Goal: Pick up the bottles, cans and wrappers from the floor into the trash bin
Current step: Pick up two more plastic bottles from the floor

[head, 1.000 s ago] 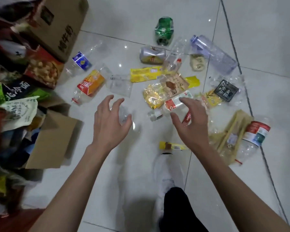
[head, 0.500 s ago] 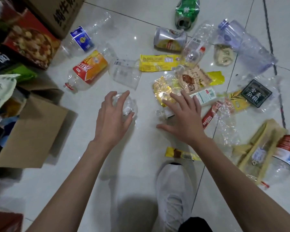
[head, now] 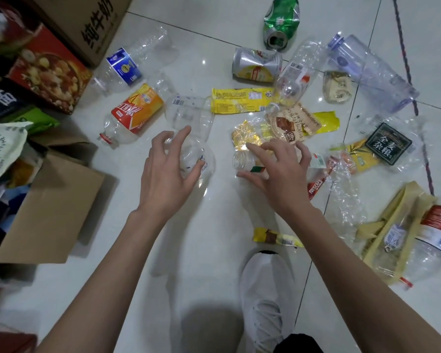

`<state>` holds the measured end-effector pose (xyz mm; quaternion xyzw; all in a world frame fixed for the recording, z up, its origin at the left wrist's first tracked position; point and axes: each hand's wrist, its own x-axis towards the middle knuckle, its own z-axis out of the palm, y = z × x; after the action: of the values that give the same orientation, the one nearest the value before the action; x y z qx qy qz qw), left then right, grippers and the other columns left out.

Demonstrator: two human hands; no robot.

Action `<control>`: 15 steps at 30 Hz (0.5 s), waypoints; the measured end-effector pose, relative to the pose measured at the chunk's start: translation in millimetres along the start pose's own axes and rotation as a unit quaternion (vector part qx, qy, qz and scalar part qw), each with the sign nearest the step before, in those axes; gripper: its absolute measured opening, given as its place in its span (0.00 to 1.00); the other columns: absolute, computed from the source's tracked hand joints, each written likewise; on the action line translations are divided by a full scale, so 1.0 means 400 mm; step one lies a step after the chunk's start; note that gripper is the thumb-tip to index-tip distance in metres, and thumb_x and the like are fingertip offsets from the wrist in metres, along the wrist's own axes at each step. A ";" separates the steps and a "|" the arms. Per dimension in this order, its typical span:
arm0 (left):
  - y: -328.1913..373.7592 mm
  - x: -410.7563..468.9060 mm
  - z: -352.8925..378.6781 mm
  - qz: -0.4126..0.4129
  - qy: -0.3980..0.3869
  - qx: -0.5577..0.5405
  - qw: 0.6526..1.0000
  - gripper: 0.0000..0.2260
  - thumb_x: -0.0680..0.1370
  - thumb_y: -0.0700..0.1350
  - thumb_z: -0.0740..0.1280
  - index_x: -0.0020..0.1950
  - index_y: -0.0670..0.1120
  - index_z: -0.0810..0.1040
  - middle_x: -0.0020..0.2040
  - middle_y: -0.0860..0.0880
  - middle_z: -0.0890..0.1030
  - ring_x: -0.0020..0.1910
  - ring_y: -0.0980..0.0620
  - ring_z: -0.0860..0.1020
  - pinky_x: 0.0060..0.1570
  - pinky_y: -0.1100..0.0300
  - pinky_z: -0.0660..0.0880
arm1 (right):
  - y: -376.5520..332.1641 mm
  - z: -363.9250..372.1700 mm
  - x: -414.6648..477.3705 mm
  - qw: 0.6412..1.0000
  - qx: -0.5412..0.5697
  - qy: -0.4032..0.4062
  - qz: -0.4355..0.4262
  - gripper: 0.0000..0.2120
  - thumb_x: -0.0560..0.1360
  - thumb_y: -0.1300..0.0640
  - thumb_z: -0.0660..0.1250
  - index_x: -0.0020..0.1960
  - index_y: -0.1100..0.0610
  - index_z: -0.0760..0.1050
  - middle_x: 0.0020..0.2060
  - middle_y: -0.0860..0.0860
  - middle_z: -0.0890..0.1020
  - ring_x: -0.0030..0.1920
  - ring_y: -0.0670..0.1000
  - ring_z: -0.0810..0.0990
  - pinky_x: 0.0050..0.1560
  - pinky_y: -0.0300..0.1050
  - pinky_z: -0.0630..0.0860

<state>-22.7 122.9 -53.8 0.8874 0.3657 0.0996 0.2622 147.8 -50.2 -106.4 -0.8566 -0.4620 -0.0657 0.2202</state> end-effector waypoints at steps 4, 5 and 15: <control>0.033 -0.002 -0.057 -0.001 0.011 -0.024 1.000 0.30 0.78 0.57 0.70 0.77 0.56 0.64 0.69 0.47 0.67 0.63 0.47 0.73 0.58 0.48 0.77 | -0.049 -0.090 0.003 0.996 0.069 0.022 0.048 0.28 0.77 0.32 0.62 0.65 0.52 0.80 0.52 0.50 0.83 0.57 0.51 0.81 0.70 0.52 0.58; 0.046 -0.009 -0.080 0.003 0.013 -0.029 0.999 0.30 0.78 0.57 0.70 0.77 0.56 0.63 0.69 0.47 0.67 0.62 0.47 0.73 0.57 0.48 0.77 | -0.065 -0.120 0.000 0.994 0.089 0.019 0.065 0.28 0.78 0.32 0.61 0.65 0.52 0.80 0.53 0.49 0.83 0.58 0.51 0.80 0.70 0.51 0.58; 0.337 -0.188 -0.496 0.027 -0.029 -0.079 0.996 0.30 0.79 0.57 0.69 0.78 0.57 0.62 0.69 0.47 0.67 0.58 0.50 0.75 0.61 0.45 0.74 | -0.304 -0.675 0.009 0.961 0.193 0.045 0.192 0.23 0.76 0.37 0.66 0.62 0.52 0.80 0.50 0.35 0.77 0.54 0.27 0.71 0.68 0.55 0.61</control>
<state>-68.8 67.9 186.9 0.8762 0.3245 0.1095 0.3392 74.6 -107.6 174.6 -0.8666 -0.2822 0.0295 0.4104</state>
